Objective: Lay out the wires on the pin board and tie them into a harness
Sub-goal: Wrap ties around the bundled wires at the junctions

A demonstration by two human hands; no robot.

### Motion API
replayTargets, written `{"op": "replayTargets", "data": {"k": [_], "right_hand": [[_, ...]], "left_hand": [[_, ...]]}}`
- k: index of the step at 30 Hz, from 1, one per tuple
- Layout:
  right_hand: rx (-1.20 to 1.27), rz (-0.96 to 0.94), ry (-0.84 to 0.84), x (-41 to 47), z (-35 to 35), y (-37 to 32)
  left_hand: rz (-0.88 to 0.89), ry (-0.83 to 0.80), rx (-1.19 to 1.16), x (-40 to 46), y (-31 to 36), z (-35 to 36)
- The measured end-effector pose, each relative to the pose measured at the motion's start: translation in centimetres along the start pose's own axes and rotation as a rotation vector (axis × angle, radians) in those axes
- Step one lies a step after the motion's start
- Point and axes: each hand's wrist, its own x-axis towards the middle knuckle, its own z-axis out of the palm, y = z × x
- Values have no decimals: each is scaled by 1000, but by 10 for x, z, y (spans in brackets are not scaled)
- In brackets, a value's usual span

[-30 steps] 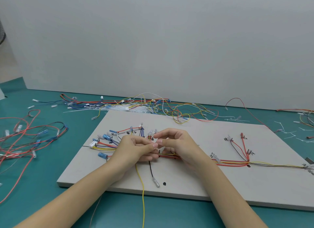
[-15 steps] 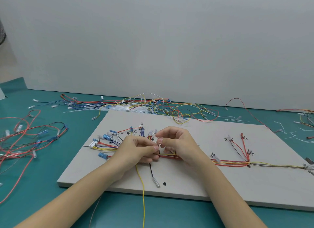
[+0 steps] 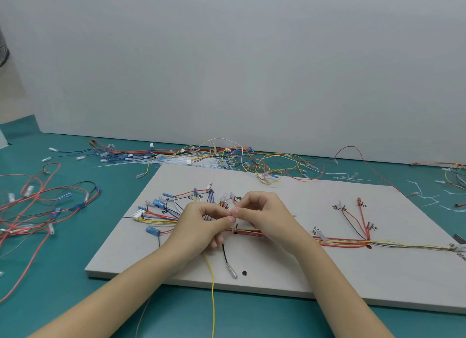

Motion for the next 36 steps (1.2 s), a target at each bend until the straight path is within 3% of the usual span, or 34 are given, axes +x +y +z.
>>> {"op": "replayTargets", "data": {"k": [36], "right_hand": [[-104,-27,27,1,0,-2]], "left_hand": [[96,-7,160,5,-10,1]]}}
